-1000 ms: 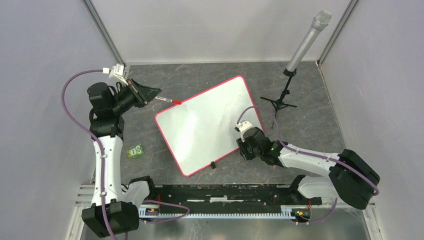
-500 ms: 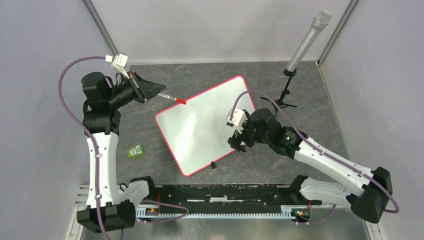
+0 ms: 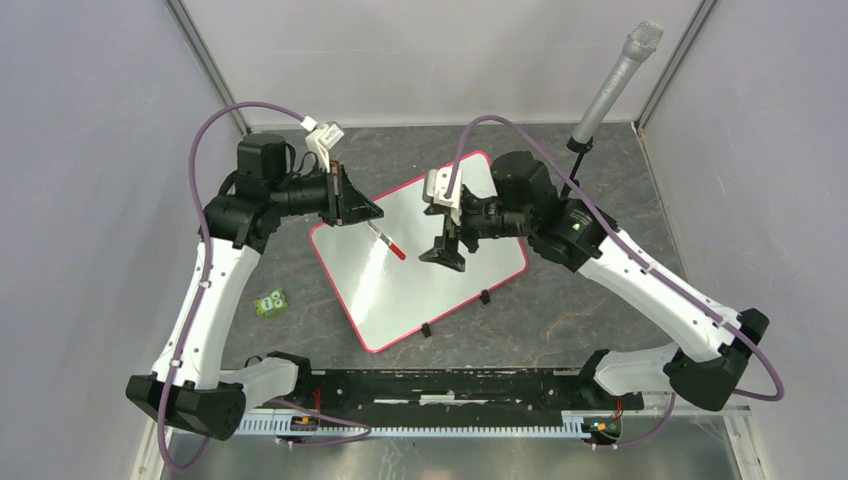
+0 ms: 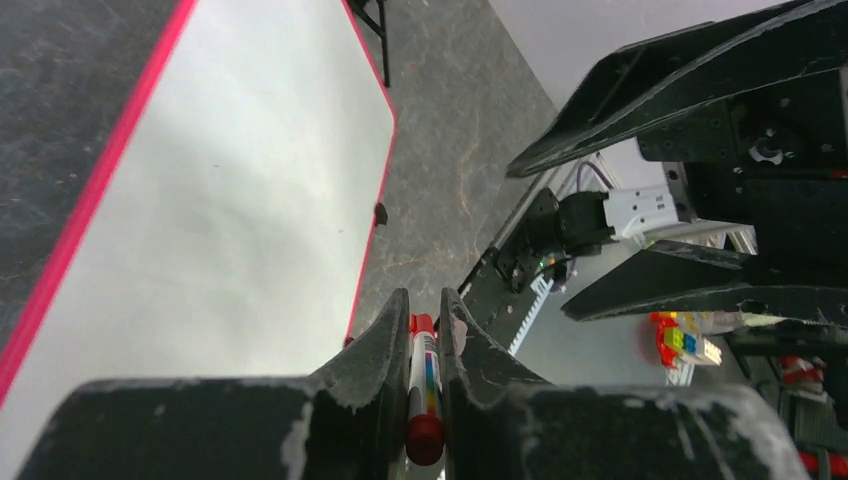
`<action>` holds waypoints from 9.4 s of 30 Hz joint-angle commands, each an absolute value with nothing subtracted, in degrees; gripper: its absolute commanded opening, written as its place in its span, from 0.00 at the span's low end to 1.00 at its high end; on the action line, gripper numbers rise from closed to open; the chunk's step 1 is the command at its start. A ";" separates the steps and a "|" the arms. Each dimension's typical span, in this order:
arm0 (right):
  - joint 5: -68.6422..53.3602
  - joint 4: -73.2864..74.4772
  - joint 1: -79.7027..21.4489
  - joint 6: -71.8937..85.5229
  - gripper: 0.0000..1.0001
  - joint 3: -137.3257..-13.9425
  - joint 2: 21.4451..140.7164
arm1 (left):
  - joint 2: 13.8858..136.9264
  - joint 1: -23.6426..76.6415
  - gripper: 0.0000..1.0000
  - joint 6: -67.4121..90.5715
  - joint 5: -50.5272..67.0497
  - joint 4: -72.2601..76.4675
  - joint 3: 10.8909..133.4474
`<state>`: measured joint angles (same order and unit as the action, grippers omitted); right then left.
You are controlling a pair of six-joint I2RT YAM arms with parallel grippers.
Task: Write a sentence on the whiteboard
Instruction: Pass from the left arm to the right, then pass from the right arm to the left, then pass from the left arm to the right, then open the pen cap from the whiteboard marker.
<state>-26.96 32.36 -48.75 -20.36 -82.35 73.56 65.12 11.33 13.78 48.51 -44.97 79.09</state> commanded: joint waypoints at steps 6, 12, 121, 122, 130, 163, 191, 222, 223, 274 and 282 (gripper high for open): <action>-33.84 26.81 -50.15 -8.79 0.81 -85.65 79.86 | 67.92 19.02 0.02 10.55 46.16 -47.37 82.35; -35.89 23.96 -51.06 -4.62 0.76 -84.91 81.72 | 68.84 20.98 0.02 10.98 44.05 -46.78 83.05; -56.78 -1.53 -35.85 29.04 0.71 -71.46 78.05 | 62.78 31.59 0.02 -44.61 27.24 -63.54 80.33; -56.67 -1.50 -35.94 29.03 0.71 -71.40 78.05 | 63.00 31.88 0.02 -44.55 27.27 -63.56 80.40; -55.76 -1.43 -37.26 30.57 0.59 -69.91 78.60 | 65.32 34.11 0.03 -45.79 24.54 -63.95 82.53; -49.12 8.36 -40.32 23.43 0.37 -69.31 78.71 | 70.97 40.77 0.02 -44.43 14.76 -67.10 86.52; -47.90 8.50 -42.09 22.29 0.00 -70.25 80.55 | 72.23 42.98 0.02 -43.26 16.43 -67.15 88.24; -60.41 8.95 -36.56 6.96 0.00 -70.26 73.79 | 60.20 14.30 0.75 1.93 65.78 -39.14 68.60; -60.55 8.84 -36.77 7.12 0.00 -70.30 73.90 | 59.50 14.49 0.74 3.52 65.87 -37.40 67.61; -62.58 1.41 -38.94 16.24 0.26 -69.36 75.47 | 58.22 18.45 0.02 15.99 69.02 -23.82 62.67; -62.04 1.50 -39.11 16.32 0.29 -69.48 75.50 | 58.30 18.63 0.03 16.22 68.56 -23.82 62.99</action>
